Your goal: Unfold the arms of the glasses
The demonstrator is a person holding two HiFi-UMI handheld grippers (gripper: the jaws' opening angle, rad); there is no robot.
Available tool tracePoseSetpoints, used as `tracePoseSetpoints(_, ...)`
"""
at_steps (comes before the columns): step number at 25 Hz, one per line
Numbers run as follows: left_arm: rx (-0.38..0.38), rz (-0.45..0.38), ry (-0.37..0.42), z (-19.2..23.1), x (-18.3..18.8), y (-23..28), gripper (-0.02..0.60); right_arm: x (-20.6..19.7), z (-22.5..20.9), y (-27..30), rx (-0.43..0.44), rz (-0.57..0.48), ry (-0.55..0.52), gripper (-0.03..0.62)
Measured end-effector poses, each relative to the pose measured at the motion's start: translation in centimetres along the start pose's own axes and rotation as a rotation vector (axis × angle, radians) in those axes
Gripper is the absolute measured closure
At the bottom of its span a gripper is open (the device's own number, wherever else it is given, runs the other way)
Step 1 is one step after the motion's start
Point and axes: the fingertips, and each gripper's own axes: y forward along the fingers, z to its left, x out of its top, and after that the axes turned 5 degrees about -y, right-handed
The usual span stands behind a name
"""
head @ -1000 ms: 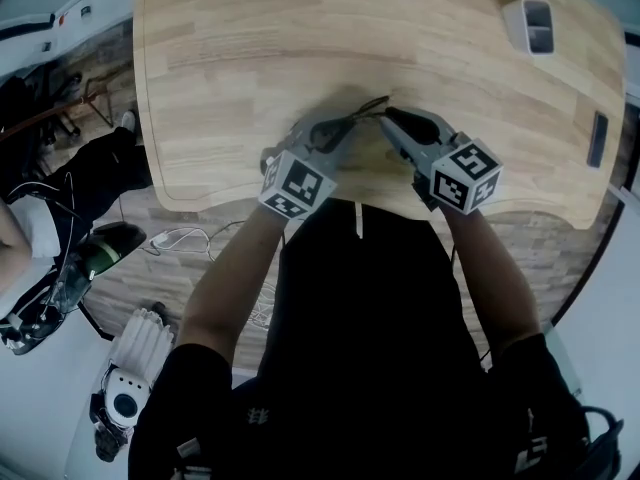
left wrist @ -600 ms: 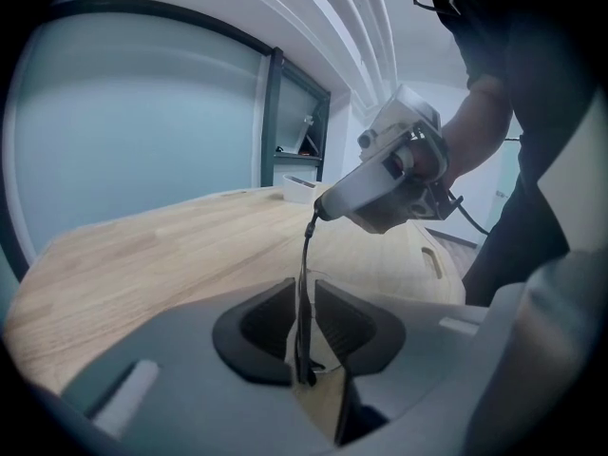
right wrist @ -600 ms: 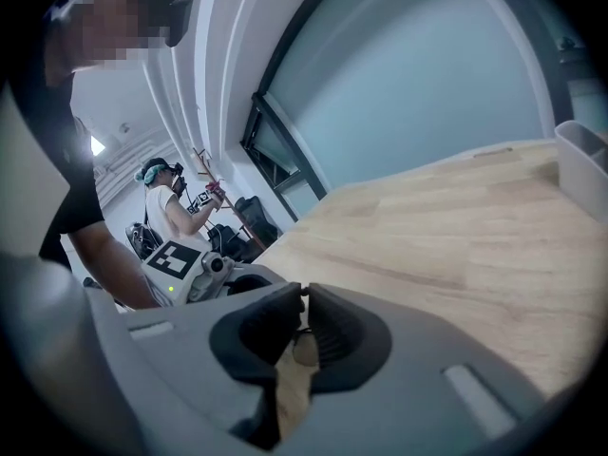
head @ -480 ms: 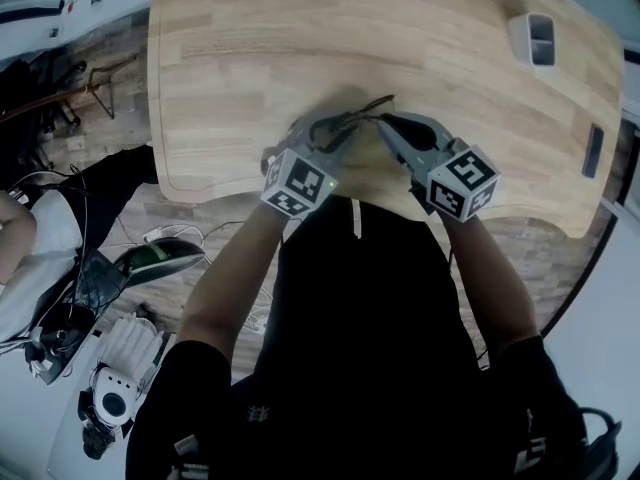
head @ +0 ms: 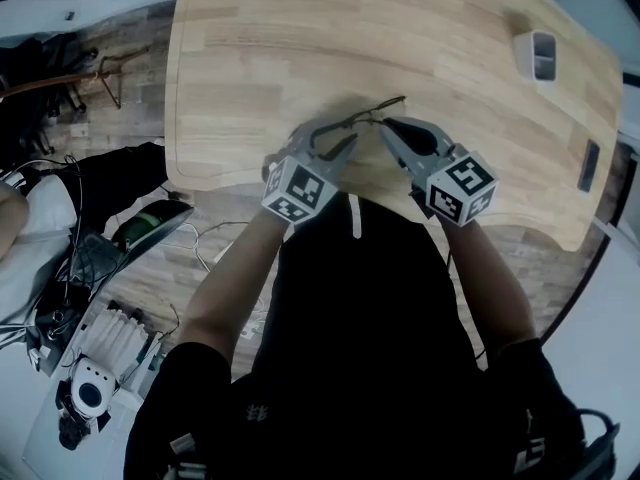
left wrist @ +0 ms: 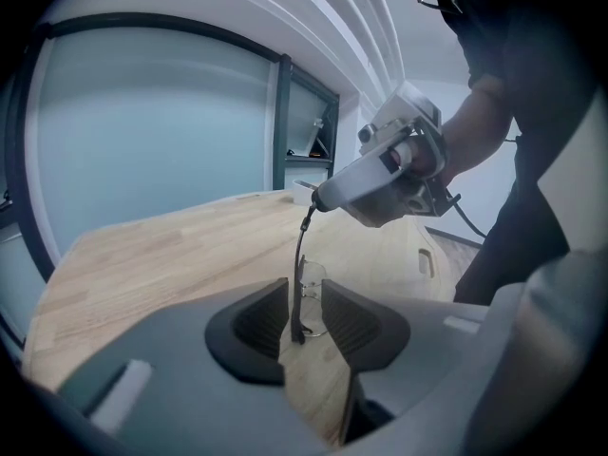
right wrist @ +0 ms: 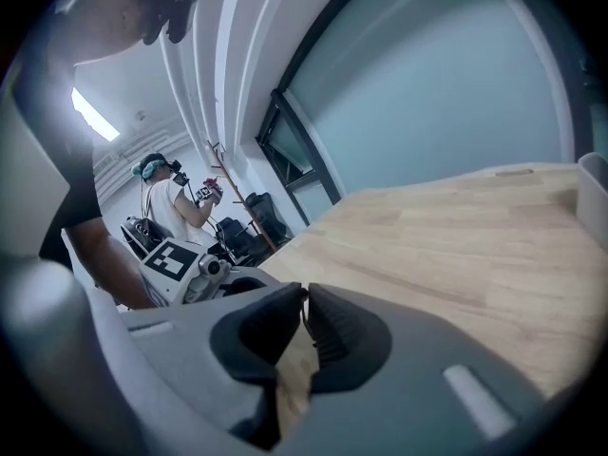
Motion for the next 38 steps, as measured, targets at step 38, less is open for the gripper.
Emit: tracePoseSetpoints(38, 0.095, -0.031, -0.104, -0.9, -4.1, -6.1, 0.465, 1.0, 9.7, 4.3, 0.179, 0.070, -0.143, 0.556)
